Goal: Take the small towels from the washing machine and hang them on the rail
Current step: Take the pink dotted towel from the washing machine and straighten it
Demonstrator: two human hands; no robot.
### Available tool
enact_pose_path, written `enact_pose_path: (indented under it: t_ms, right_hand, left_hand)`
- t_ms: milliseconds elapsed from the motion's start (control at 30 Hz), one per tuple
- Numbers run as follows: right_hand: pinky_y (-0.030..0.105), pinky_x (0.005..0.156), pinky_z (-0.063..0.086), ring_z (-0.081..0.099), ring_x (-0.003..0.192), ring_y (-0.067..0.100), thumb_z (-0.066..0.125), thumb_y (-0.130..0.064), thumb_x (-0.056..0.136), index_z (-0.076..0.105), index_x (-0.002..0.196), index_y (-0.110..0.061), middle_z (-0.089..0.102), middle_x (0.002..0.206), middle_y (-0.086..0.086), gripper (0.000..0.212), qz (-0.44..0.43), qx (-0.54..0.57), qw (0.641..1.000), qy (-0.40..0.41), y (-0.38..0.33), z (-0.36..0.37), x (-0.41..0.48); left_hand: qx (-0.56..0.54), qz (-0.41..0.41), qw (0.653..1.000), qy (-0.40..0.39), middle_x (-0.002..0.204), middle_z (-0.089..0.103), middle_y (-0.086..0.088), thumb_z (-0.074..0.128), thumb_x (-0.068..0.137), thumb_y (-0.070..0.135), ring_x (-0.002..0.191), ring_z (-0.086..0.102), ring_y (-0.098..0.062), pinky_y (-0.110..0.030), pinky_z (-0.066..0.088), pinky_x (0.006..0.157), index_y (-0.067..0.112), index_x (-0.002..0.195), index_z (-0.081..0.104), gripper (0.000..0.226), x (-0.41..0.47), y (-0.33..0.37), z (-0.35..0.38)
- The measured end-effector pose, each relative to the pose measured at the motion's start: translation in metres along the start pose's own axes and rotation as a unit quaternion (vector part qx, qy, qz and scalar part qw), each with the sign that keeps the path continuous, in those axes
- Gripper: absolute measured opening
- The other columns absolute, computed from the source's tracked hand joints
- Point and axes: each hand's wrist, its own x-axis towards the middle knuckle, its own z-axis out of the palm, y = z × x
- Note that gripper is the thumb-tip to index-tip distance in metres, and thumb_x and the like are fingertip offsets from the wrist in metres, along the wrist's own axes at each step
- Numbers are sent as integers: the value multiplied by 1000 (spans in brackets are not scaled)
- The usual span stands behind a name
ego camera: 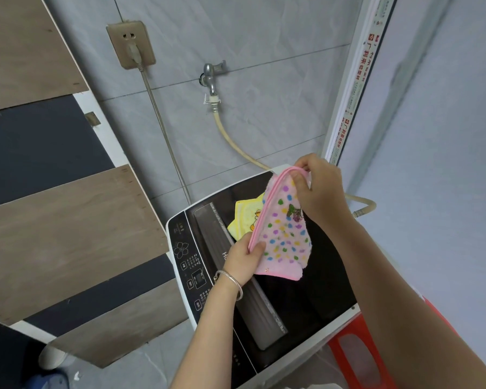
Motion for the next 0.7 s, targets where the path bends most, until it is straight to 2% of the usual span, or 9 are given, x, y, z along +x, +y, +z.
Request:
enact_pose_path:
  t_ms: [67,100,200,233,300,367,433,567,700]
  right_hand:
    - [26,85,29,53,77,21,52,-11,89,58,88,-4,61,78,9,10,20,-5,999,44,2,-5,3]
    - [28,89,31,50,76,17,52,-12,89,58,87,-4,59,77,6,11,26,-6,998,63,2,-7,4]
    - [42,103,32,41,67,4,50,-12,90,56,87,-3,51,76,0,11,61,8,995,80,3,-13,5]
    - [44,103,34,42,67,2,50,-12,90,55,88,-3,50,75,0,10,74,20,994,82,4,-14,6]
    - [48,90,44,49,70,10,48,-11,89,52,86,-7,51,72,3,7,84,45,991,93,6,-16,8]
    - [44,72,49,55,71,27,46,-11,90,47,87,-13,52,69,5,4,101,55,990,87,7,-18,9]
    - [34,62,44,52,67,23,44,-12,92,46,90,-14,49,66,-3,4,119,61,989,70,9,-18,8]
    - [27,57,36,47,63,14,42,-13,94,50,98,-8,52,73,0,10,126,48,989,52,13,-16,2]
    - [26,56,35,47,71,18,41,-14,95,49,96,-8,47,69,-4,10,168,70,983,37,19,-10,-5]
  left_hand:
    - [-13,-13,1000,-7,103,66,-9,46,94,24,92,63,-22,-34,53,83,21,100,57,13,0,-9,0]
    - [-24,-13,1000,-3,102,66,-11,45,94,25,91,63,-22,-34,53,85,20,99,59,15,0,-12,0]
    - [-60,10,998,34,80,58,0,45,95,17,73,54,-10,-9,45,66,14,85,59,18,-1,-11,-3]
    - [-85,15,995,54,76,56,3,46,95,16,70,52,-8,-8,44,61,16,80,59,19,-1,-9,-4]
    - [-127,19,986,106,74,55,5,50,93,16,69,52,-8,-12,44,60,22,78,57,18,2,-9,-6]
    - [-157,16,975,154,75,53,2,52,92,17,70,49,-11,-22,42,62,20,76,54,16,6,-9,-9]
    - [-190,12,962,193,73,50,0,50,93,15,69,45,-12,-26,39,62,18,72,52,21,9,-8,-12]
    - [-202,13,945,256,71,48,3,44,94,11,68,43,-11,-25,37,62,17,72,51,24,16,-1,-22]
    - [-194,24,943,270,82,51,6,44,94,11,79,49,-11,-18,42,66,9,92,51,7,16,4,-29]
